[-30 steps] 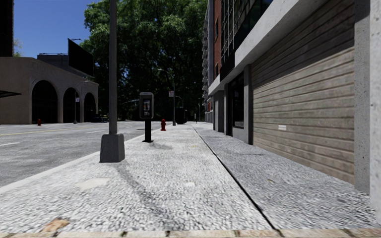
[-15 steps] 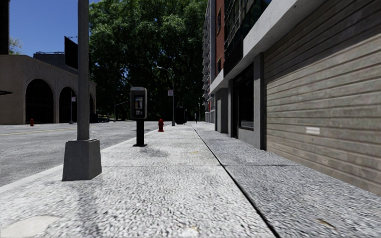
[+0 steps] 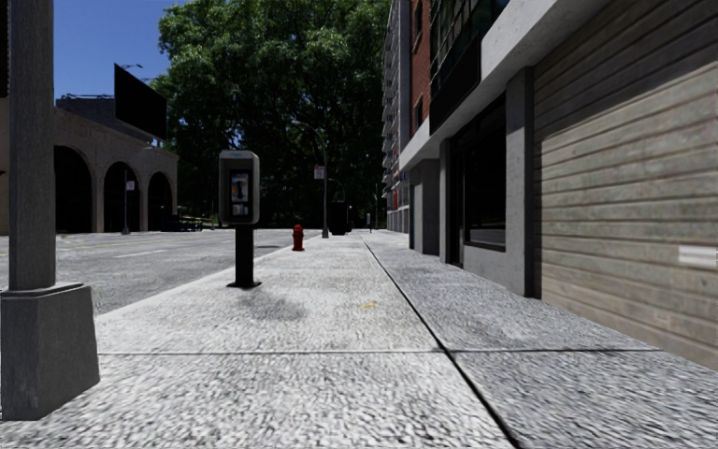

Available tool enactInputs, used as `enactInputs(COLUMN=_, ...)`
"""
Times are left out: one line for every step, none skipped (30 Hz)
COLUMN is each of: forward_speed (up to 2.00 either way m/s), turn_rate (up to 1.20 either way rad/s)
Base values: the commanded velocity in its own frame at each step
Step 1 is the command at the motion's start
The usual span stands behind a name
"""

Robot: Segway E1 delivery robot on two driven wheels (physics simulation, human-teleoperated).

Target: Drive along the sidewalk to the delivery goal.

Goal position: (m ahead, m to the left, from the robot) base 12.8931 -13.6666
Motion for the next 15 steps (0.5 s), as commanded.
enactInputs(forward_speed=2.00, turn_rate=0.00)
enactInputs(forward_speed=2.00, turn_rate=0.00)
enactInputs(forward_speed=2.00, turn_rate=0.00)
enactInputs(forward_speed=2.00, turn_rate=0.00)
enactInputs(forward_speed=2.00, turn_rate=0.00)
enactInputs(forward_speed=2.00, turn_rate=0.00)
enactInputs(forward_speed=2.00, turn_rate=0.00)
enactInputs(forward_speed=2.00, turn_rate=0.00)
enactInputs(forward_speed=2.00, turn_rate=0.00)
enactInputs(forward_speed=2.00, turn_rate=0.00)
enactInputs(forward_speed=2.00, turn_rate=0.00)
enactInputs(forward_speed=2.00, turn_rate=0.00)
enactInputs(forward_speed=2.00, turn_rate=0.00)
enactInputs(forward_speed=2.00, turn_rate=0.00)
enactInputs(forward_speed=2.00, turn_rate=0.00)
